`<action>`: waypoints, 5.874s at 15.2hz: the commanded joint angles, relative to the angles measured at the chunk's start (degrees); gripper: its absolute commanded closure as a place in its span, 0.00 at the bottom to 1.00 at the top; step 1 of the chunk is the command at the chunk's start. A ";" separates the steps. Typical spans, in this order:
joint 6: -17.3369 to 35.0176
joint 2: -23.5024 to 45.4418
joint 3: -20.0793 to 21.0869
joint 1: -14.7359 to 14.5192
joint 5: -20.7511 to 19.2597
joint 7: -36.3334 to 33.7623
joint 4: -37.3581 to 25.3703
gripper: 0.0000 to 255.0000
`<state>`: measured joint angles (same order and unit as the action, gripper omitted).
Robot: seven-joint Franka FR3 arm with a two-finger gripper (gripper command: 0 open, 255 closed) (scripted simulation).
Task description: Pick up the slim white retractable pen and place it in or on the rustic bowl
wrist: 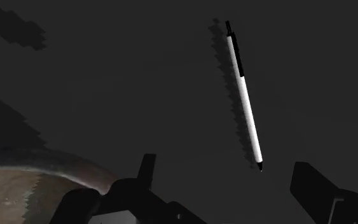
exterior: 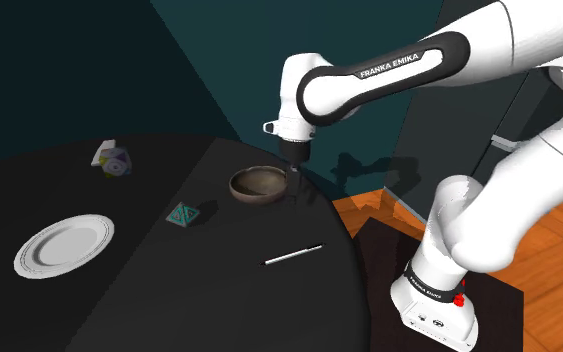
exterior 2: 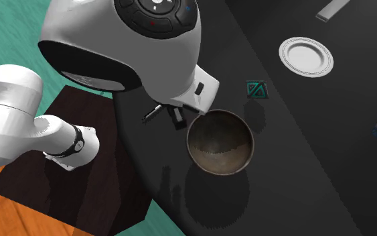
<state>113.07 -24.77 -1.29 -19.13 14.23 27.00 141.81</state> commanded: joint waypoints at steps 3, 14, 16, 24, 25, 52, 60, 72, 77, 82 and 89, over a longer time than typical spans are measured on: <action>4.32 4.30 1.45 -4.50 2.22 8.42 1.50 0.00; 13.38 10.45 3.80 -9.16 5.73 16.35 5.59 0.00; 13.88 10.71 3.88 -9.25 5.89 16.43 5.82 0.00; 13.87 10.71 3.87 -9.25 5.89 16.43 5.81 1.00; 13.87 10.71 3.87 -9.25 5.89 16.43 5.81 1.00; -2.61 2.51 3.36 -8.36 2.86 11.69 -2.95 1.00; -8.84 0.94 3.09 -8.20 2.17 10.14 -7.77 1.00; -14.92 11.89 -2.01 -5.27 -0.53 15.81 -23.17 1.00; -17.87 20.91 -4.94 -3.35 -0.99 20.12 -34.01 1.00; -22.08 30.89 -7.23 -1.02 -0.47 24.01 -47.09 1.00; -16.88 31.06 -7.10 -1.12 -0.33 25.06 -41.97 1.00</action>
<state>95.38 6.32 -8.37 -20.27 13.89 51.81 98.99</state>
